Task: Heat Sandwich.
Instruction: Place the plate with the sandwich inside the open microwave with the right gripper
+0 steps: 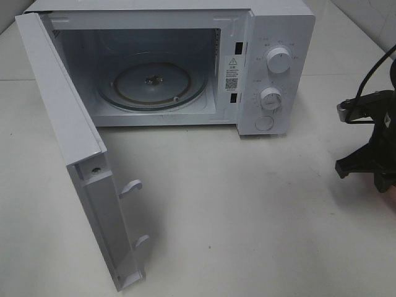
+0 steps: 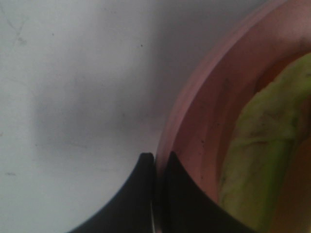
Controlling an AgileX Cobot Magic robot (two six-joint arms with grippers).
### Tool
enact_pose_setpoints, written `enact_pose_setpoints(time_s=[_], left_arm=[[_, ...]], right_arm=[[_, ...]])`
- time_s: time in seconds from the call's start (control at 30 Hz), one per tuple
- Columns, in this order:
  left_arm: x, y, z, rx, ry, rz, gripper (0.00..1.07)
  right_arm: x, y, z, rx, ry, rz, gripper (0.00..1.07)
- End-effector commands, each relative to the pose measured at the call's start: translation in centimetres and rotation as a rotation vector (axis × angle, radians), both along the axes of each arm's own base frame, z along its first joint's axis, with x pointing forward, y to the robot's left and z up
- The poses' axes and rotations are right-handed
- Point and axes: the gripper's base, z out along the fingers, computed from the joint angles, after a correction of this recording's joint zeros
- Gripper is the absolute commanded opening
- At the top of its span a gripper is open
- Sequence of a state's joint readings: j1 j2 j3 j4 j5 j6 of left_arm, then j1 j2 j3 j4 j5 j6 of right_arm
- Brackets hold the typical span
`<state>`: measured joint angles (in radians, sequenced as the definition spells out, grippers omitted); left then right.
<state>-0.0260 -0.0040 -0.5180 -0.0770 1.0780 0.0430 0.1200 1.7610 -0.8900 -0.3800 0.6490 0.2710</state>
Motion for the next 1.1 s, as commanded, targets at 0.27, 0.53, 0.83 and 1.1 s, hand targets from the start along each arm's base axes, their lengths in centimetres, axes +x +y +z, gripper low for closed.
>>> enact_pose_setpoints(time_s=[0.27, 0.53, 0.83, 1.1], left_arm=[[-0.3, -0.1, 0.0, -0.014, -0.027, 0.003, 0.98], [-0.3, -0.1, 0.0, -0.014, -0.027, 0.003, 0.98], [-0.3, -0.1, 0.0, -0.014, -0.027, 0.003, 0.98], [-0.3, -0.1, 0.0, -0.014, -0.027, 0.003, 0.98]], right_arm=[[-1.4, 1.4, 2.2, -0.055, 0.025, 0.049, 0.00], [-2.5, 3.4, 3.4, -0.078, 0.041, 0.114, 0.00], [-4.3, 5.4, 5.8, -0.098, 0.029, 0.194, 0.00], [-6.1, 7.2, 7.3, -0.110, 0.013, 0.287, 0.00]])
